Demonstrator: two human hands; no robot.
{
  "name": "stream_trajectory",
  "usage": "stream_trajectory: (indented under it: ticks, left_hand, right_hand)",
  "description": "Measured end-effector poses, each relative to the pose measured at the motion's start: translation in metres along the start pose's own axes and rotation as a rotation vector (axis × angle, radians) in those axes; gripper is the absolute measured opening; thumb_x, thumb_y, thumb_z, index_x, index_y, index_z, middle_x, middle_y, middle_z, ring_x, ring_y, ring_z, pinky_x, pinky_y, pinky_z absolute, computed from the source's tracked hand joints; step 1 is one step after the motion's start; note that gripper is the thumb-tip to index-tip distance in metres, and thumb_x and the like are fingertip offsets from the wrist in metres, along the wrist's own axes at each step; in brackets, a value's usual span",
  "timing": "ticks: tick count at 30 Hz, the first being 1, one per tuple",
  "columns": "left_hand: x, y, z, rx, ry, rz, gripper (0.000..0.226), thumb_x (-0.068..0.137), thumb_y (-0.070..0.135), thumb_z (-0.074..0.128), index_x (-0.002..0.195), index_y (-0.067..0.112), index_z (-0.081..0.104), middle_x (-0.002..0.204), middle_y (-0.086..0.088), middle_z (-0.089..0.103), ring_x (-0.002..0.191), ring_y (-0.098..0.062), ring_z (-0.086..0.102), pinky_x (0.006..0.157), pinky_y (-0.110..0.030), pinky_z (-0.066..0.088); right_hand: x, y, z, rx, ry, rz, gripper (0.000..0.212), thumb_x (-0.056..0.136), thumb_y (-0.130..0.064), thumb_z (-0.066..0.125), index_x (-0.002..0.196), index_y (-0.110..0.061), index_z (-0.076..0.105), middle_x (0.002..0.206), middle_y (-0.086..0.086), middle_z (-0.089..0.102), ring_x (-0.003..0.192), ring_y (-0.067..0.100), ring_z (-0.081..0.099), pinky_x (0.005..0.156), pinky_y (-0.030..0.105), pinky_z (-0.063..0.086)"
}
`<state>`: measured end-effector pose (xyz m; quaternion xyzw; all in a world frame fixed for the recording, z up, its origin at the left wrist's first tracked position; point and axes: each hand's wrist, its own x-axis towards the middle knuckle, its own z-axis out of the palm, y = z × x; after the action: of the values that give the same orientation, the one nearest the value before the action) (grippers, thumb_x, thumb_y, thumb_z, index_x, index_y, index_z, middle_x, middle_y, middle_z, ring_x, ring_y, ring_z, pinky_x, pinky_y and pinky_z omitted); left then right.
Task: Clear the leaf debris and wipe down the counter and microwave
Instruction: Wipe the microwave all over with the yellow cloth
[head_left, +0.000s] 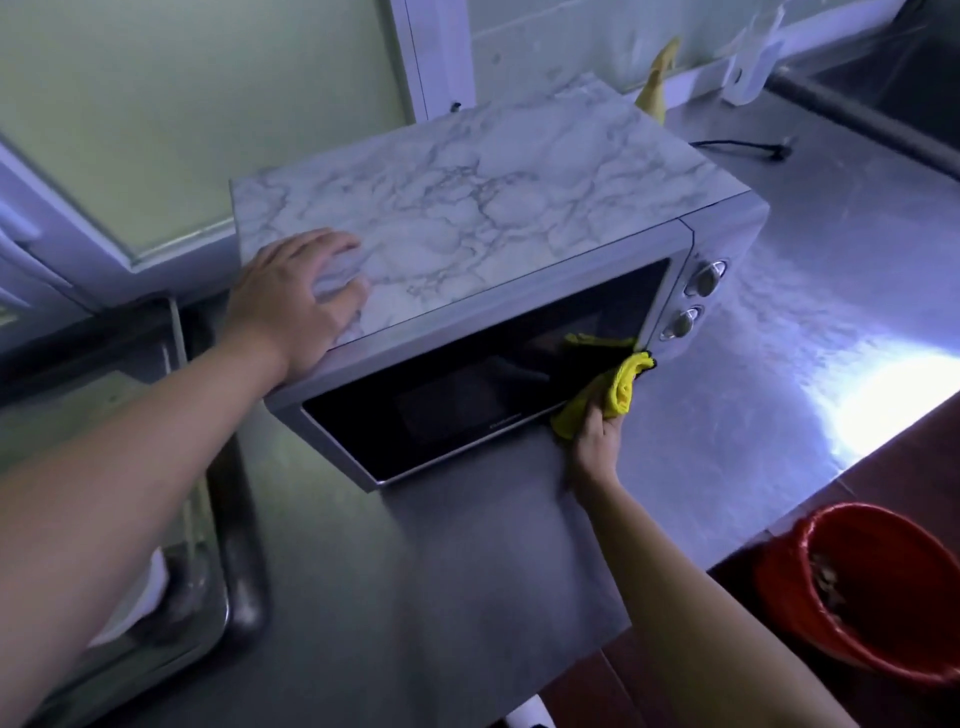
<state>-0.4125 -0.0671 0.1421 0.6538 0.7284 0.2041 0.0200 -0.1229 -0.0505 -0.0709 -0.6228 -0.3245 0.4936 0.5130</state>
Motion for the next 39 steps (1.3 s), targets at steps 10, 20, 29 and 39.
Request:
stream_trajectory:
  ticks: [10,20,29,39]
  left_hand:
    - [0.000,0.001,-0.002,-0.012,0.015,0.004,0.061,0.082,0.060,0.043,0.131,0.029,0.058,0.144,0.001,0.054,0.132,-0.025,0.045,0.115,-0.036,0.029]
    - [0.001,0.000,-0.001,-0.025,0.026,-0.009,0.057,0.082,0.059,0.045,0.131,0.032,0.057,0.144,0.005,0.052,0.132,-0.026,0.043,0.113,-0.034,0.029]
    - [0.002,-0.002,0.001,-0.025,0.035,-0.016,0.055,0.083,0.060,0.045,0.131,0.036,0.056,0.144,0.010,0.052,0.133,-0.023,0.042,0.115,-0.036,0.028]
    - [0.003,-0.004,0.004,-0.001,0.014,-0.033,0.055,0.085,0.060,0.043,0.134,0.038,0.052,0.147,0.011,0.048,0.136,-0.023,0.038,0.115,-0.041,0.027]
  right_hand:
    - [0.007,-0.009,0.001,-0.072,0.088,0.110,0.044,0.101,-0.025,0.048,0.143,-0.016,0.047,0.129,0.005,0.058,0.117,0.022,0.054,0.109,0.039,0.040]
    - [-0.011,-0.015,0.010,-0.555,0.044,0.037,0.028,0.085,-0.011,0.050,0.109,-0.005,0.061,0.098,0.018,0.065,0.094,0.041,0.060,0.075,0.034,0.038]
    - [-0.131,0.014,0.073,-0.573,-0.289,0.054,0.023,0.087,-0.015,0.051,0.106,-0.008,0.060,0.100,0.018,0.066,0.095,0.040,0.061,0.077,0.037,0.046]
    - [-0.196,-0.002,0.111,-0.611,-0.552,0.155,0.018,0.094,-0.021,0.047,0.099,-0.008,0.057,0.099,0.013,0.066,0.097,0.036,0.064,0.085,0.044,0.055]
